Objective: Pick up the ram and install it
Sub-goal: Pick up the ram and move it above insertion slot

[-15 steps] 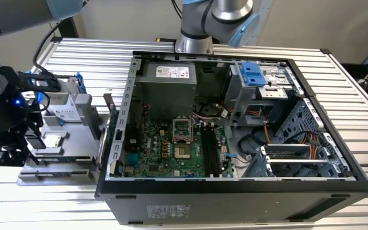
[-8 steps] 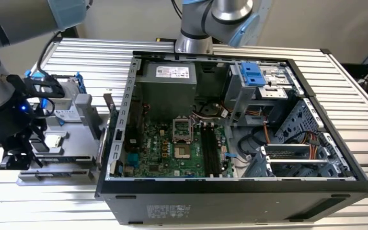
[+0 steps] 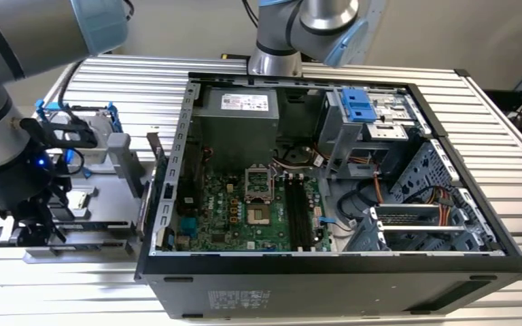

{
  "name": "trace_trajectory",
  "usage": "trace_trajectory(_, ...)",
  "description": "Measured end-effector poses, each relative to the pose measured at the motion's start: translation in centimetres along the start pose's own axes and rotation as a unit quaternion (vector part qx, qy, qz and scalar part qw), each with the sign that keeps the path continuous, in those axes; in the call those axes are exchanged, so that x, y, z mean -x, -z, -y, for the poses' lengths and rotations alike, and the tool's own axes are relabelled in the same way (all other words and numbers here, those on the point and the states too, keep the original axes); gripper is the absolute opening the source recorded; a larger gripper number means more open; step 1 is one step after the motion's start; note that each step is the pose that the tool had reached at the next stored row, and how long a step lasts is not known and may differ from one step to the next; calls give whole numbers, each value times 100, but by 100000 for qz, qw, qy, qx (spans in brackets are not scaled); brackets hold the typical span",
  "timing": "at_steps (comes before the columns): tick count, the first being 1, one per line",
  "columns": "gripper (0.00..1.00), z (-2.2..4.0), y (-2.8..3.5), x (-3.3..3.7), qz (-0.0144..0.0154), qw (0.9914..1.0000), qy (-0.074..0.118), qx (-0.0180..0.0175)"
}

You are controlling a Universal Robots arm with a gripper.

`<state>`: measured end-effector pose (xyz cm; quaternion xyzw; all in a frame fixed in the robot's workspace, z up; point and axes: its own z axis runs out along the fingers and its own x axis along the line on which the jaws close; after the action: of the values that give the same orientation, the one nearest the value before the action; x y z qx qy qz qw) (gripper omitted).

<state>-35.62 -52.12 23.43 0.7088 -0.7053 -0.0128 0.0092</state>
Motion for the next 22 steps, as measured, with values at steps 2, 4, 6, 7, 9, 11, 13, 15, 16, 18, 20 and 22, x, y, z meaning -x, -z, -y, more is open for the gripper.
trace_trajectory(2, 100, 1, -35, 0, -47, 100000, -5, 4)
trace_trajectory(4, 100, 2, -72, 0, -92, 100000, -11, 6)
trace_trajectory(6, 100, 2, -108, -1, -105, 100000, -10, 5)
trace_trajectory(7, 100, 3, -126, -2, -106, 100000, -16, 4)
trace_trajectory(9, 100, 4, -163, -5, -104, 100000, -17, 1)
trace_trajectory(11, 100, 6, -197, -15, -113, 100000, -7, 13)
trace_trajectory(13, 100, 6, -238, -21, -99, 100000, -14, -2)
trace_trajectory(15, 100, 7, -274, -21, -102, 100000, -15, -2)
trace_trajectory(16, 100, 8, -288, -21, -103, 100000, -14, 2)
trace_trajectory(18, 100, 9, -316, -23, -105, 100000, -13, 3)
trace_trajectory(20, 100, 10, -343, -31, -109, 100000, -7, 9)
trace_trajectory(22, 100, 9, -366, -36, -103, 100000, -11, 3)
